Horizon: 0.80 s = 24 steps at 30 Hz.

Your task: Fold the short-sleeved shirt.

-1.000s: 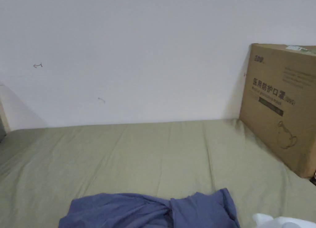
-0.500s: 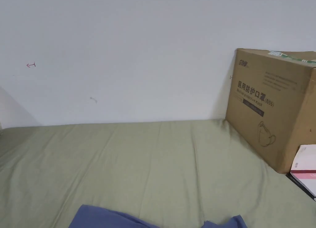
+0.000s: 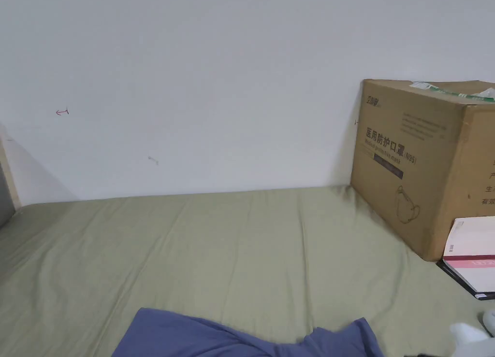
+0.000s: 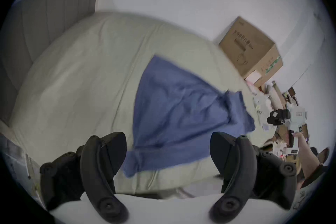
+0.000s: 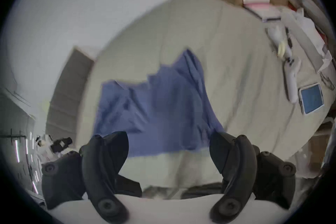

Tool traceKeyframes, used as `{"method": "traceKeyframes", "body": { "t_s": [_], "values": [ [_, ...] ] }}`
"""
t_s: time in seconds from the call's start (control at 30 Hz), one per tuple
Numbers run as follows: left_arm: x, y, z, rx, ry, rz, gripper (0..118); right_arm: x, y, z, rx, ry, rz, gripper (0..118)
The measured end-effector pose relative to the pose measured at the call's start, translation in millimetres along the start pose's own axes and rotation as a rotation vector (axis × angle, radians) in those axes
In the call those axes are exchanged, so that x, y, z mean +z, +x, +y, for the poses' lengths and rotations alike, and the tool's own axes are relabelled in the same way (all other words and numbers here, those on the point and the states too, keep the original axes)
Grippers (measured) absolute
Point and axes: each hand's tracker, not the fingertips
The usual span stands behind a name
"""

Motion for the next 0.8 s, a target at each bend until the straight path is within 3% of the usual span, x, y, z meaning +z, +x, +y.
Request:
{"method": "traceKeyframes", "body": {
  "t_s": [0.1, 0.17, 0.23, 0.27, 0.3, 0.4, 0.53, 0.63, 0.73, 0.8],
  "values": [
    [21, 32, 19, -0.093, 0.236, 0.013, 98, 34, -32, -4, 0.068, 0.231, 0.054, 92],
    [28, 52, 21, -0.126, 0.379, 0.004, 86, 48, -54, -14, 0.111, 0.417, 0.049, 77],
    [25, 64, 26, -0.124, 0.439, -0.049, 24, 47, -70, -20, 0.149, 0.540, 0.087, 11],
    [21, 71, 27, -0.125, 0.438, -0.063, 0, 45, -78, -22, 0.151, 0.571, 0.076, 0],
    [15, 78, 27, -0.143, 0.438, -0.024, 0, 43, -83, -22, 0.124, 0.599, 0.065, 0],
    [-17, 73, 39, -0.133, 0.385, -0.083, 0, 26, -90, -9, 0.059, 0.557, 0.174, 0],
    [-55, 58, 74, -0.140, 0.322, -0.061, 0, 7, -93, 7, 0.029, 0.563, 0.184, 0],
    [-108, 39, 125, -0.154, 0.090, -0.001, 0, -12, -96, 20, 0.040, 0.533, 0.162, 0],
    [-189, -1, 170, -0.046, -0.200, 0.006, 0, -31, -98, 27, 0.075, 0.523, 0.160, 0],
    [-235, -23, 181, -0.022, -0.291, 0.016, 0, -40, -98, 29, 0.077, 0.527, 0.154, 0]
  ]
}}
